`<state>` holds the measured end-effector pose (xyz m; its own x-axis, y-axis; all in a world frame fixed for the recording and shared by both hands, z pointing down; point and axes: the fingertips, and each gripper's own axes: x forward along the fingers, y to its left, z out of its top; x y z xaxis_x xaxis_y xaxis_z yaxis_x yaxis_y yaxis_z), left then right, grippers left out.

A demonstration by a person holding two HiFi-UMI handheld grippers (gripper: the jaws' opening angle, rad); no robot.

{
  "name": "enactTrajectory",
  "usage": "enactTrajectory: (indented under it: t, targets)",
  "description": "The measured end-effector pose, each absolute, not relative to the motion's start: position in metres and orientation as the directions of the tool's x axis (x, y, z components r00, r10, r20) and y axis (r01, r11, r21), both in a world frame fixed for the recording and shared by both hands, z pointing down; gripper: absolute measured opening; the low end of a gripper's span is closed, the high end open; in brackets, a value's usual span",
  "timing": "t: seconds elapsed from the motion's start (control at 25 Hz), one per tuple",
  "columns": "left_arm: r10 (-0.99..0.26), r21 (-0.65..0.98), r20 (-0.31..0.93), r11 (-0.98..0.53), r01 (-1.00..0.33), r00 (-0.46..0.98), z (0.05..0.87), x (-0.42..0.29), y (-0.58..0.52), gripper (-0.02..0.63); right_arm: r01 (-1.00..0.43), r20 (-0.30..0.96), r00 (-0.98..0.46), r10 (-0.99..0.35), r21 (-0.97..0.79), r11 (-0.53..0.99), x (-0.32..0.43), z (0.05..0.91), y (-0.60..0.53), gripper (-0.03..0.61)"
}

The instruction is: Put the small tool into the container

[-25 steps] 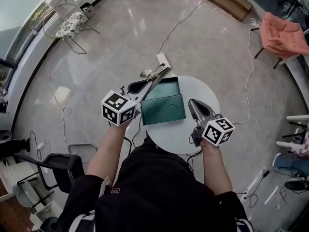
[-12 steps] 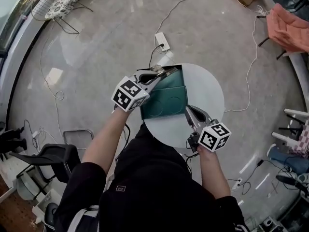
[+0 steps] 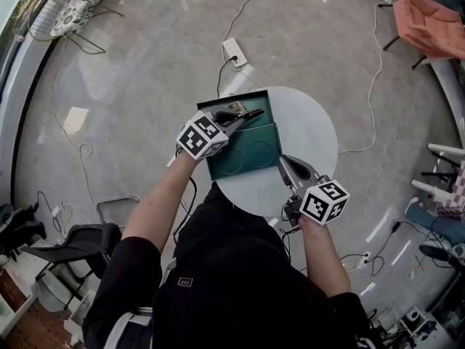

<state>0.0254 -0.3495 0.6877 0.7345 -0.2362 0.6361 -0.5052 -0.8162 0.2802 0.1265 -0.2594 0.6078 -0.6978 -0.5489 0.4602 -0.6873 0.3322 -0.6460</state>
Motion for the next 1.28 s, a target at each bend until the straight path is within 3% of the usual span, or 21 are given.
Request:
enactTrajectory:
  t: [0.6, 0.76, 0.96, 1.08, 1.28]
  targets:
    - [-0.081, 0.349, 0.702, -0.827, -0.441, 0.707, 0.740, 0.030, -0.355, 0.012, -0.734, 0.516, -0.649, -0.560, -0.619, 0.280, 0.137, 0.596, -0.238, 0.009]
    - [-0.062, 0.287, 0.772, -0.854, -0.434, 0.633, 0.756, 0.019, -0.352, 0.012, -0.739, 0.519, -0.642, -0.565, -0.616, 0.273, 0.134, 0.592, -0.237, 0.009]
    - [-0.116, 0.200, 0.811, -0.866, -0.458, 0.574, 0.763, 0.008, -0.357, 0.037, -0.746, 0.518, -0.634, -0.573, -0.604, 0.279, 0.128, 0.585, -0.237, 0.009]
    - [-0.181, 0.130, 0.807, -0.874, -0.469, 0.562, 0.758, 0.008, -0.367, 0.120, -0.756, 0.521, -0.621, -0.585, -0.596, 0.271, 0.130, 0.581, -0.236, 0.009]
    - [-0.249, 0.072, 0.774, -0.879, -0.472, 0.582, 0.742, 0.011, -0.375, 0.121, -0.769, 0.514, -0.595, -0.618, -0.588, 0.251, 0.136, 0.577, -0.237, 0.009]
